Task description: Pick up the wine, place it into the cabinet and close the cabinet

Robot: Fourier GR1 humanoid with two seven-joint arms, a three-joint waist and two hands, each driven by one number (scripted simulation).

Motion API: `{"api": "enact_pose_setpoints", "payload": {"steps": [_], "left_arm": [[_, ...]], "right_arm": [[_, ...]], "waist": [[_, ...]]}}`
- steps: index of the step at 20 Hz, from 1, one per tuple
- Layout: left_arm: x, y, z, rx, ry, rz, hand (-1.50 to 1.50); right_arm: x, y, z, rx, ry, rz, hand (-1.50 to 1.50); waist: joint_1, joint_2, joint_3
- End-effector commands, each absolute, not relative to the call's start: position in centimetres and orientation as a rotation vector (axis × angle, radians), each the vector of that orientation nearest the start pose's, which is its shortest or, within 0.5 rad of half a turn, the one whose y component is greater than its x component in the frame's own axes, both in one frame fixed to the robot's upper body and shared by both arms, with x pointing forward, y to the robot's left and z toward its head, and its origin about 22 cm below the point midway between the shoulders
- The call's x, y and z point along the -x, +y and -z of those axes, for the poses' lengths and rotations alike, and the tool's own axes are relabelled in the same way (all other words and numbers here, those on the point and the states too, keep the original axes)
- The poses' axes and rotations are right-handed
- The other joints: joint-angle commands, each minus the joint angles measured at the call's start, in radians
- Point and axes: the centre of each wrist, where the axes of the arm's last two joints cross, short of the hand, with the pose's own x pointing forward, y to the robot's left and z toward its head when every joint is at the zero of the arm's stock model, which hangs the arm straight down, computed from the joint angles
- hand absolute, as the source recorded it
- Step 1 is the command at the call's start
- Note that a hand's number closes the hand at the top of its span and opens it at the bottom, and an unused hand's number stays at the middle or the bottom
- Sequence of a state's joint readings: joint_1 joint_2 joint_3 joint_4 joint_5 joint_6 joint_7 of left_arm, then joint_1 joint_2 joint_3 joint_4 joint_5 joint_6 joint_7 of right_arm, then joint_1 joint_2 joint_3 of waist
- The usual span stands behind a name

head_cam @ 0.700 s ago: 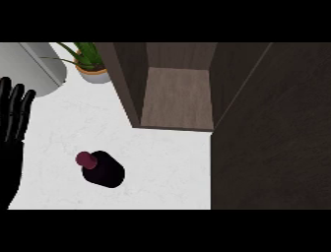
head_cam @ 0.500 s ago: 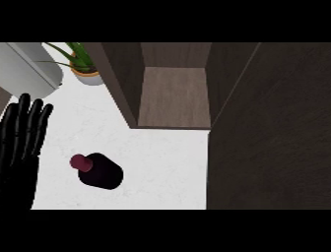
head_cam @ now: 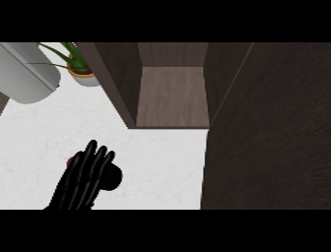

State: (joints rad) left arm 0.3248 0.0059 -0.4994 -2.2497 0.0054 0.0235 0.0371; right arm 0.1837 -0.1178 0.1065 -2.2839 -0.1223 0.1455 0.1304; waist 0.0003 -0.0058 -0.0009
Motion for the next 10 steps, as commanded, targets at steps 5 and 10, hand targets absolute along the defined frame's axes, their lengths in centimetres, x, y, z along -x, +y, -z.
{"api": "enact_pose_setpoints", "payload": {"steps": [5,10], "left_arm": [[-9.3,12.7,-14.2,0.456,-1.884,0.039,-1.50],[-8.8,11.1,-13.9,0.461,-1.872,0.052,-1.50]], "right_arm": [[-13.3,-21.9,-16.5,-0.237,-1.936,-0.237,-1.50],[-14.1,-22.0,-17.4,-0.235,-1.938,-0.250,-1.50]], "waist": [[0.003,0.002,0.001],[0.003,0.004,0.001]]}}
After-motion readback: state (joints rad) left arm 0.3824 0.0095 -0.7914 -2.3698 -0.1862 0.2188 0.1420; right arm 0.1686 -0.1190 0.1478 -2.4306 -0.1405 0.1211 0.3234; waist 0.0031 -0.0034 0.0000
